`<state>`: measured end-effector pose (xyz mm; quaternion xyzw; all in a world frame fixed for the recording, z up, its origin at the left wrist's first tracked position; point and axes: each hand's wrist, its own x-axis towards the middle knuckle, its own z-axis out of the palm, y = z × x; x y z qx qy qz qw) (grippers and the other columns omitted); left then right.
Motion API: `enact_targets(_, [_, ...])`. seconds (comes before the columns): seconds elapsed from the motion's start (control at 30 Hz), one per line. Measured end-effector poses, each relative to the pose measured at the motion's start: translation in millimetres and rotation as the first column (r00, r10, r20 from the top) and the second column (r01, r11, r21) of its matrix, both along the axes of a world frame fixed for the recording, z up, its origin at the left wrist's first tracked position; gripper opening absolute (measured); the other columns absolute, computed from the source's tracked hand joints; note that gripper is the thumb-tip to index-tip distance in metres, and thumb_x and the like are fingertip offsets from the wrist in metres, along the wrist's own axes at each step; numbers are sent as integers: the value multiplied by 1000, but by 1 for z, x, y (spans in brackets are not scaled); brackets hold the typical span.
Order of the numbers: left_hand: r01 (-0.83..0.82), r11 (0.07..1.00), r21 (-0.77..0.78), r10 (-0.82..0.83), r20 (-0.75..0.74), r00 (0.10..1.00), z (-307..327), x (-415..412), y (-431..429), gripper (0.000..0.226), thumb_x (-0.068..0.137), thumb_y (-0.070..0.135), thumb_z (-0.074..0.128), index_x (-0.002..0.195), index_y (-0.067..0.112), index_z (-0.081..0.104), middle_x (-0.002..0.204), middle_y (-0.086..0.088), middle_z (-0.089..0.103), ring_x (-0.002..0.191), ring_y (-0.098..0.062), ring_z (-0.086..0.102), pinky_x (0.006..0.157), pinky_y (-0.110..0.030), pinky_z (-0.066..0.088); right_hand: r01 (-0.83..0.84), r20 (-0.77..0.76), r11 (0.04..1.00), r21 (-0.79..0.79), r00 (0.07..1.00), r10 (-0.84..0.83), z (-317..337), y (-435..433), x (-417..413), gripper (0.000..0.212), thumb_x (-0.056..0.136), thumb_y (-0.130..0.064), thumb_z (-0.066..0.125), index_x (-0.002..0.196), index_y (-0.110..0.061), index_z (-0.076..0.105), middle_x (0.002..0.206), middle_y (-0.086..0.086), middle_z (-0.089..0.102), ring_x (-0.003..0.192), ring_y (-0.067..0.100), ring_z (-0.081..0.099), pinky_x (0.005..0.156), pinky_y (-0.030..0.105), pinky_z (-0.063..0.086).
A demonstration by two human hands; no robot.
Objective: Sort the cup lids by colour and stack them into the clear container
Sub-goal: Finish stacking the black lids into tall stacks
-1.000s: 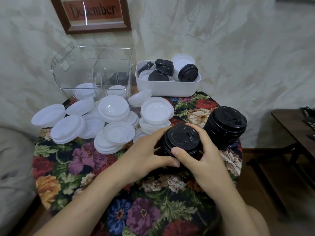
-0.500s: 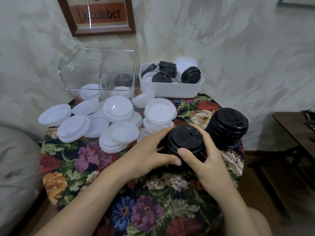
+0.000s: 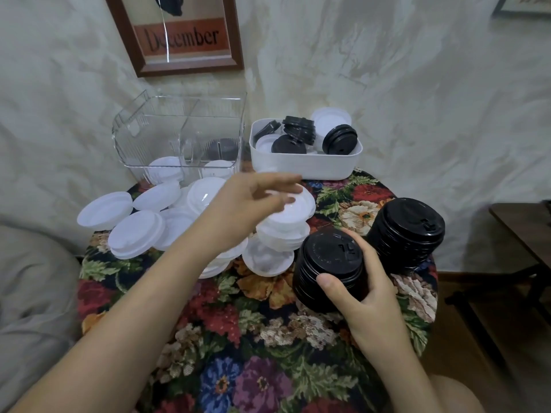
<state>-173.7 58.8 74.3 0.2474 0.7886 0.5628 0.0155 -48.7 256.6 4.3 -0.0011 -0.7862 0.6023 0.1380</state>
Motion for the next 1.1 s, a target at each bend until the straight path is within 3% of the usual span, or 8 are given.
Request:
enact_targets(0.1, [-207, 967, -151, 166, -247, 955, 8, -45, 25, 30, 99, 16, 66, 127, 26, 72, 115, 14, 76, 106, -4, 70, 101, -35, 54, 3, -3, 1000, -11, 1000, -3, 0, -1, -1, 72, 70, -69, 72, 136, -55, 46, 130, -35, 56, 121, -13, 54, 90, 4, 45])
enact_targets(0.2, [-346, 863, -367, 170, -435, 884, 5, -88, 50, 30, 99, 21, 64, 129, 22, 71, 123, 5, 74, 113, -13, 66, 100, -36, 51, -4, 10, 999, -32, 1000, 4, 0, -2, 1, 76, 69, -70, 72, 138, -54, 45, 131, -37, 55, 121, -14, 53, 90, 4, 45])
enact_targets(0.4, [-416, 687, -596, 119, -472, 873, -5, -141, 69, 25, 96, 15, 61, 114, 19, 77, 112, -5, 73, 109, -27, 63, 81, -38, 51, -29, 37, 998, -61, 999, 31, 2, 0, 1, 77, 66, -72, 73, 136, -59, 43, 132, -39, 54, 121, -16, 53, 89, 8, 46])
enact_targets(0.53, [-431, 678, -595, 123, -487, 865, -3, -144, 67, 29, 97, 13, 58, 113, 26, 78, 108, 1, 75, 100, -25, 65, 71, -34, 45, -35, 38, 997, -66, 999, 38, 3, 1, 1, 78, 68, -70, 75, 138, -55, 45, 133, -38, 55, 121, -15, 54, 90, 4, 45])
enact_targets(0.77, [-395, 706, -588, 102, -467, 878, -1, -127, 53, 25, 98, 16, 62, 111, 27, 79, 106, 5, 76, 100, -23, 66, 74, -32, 43, -21, 34, 998, -61, 999, 23, 5, 0, 2, 76, 65, -71, 73, 135, -59, 44, 130, -42, 53, 120, -17, 52, 88, 7, 45])
enact_targets(0.87, [-393, 668, -632, 88, -458, 885, 5, -119, 48, 19, 98, 25, 62, 106, 29, 79, 104, 7, 75, 96, -20, 64, 72, -30, 40, -29, 31, 997, -68, 999, 32, 5, 0, 2, 76, 66, -69, 73, 135, -59, 44, 130, -41, 54, 120, -16, 53, 88, 2, 44])
enact_targets(0.97, [-442, 718, -538, 175, -475, 863, 11, -124, 49, 19, 94, 38, 64, 95, 26, 79, 91, 6, 74, 87, -19, 65, 65, -31, 45, -47, 34, 996, -78, 998, 50, 5, 0, 2, 76, 68, -66, 75, 137, -57, 44, 130, -41, 54, 120, -16, 54, 90, 1, 42])
enact_targets(1.1, [-532, 762, -369, 317, -505, 803, 16, -152, 62, 40, 95, 46, 64, 126, 22, 67, 122, -3, 67, 109, -26, 63, 90, -41, 50, -49, 31, 995, -92, 998, 52, 3, 0, 0, 74, 73, -50, 81, 138, -51, 46, 128, -43, 55, 119, -16, 55, 90, 2, 42])
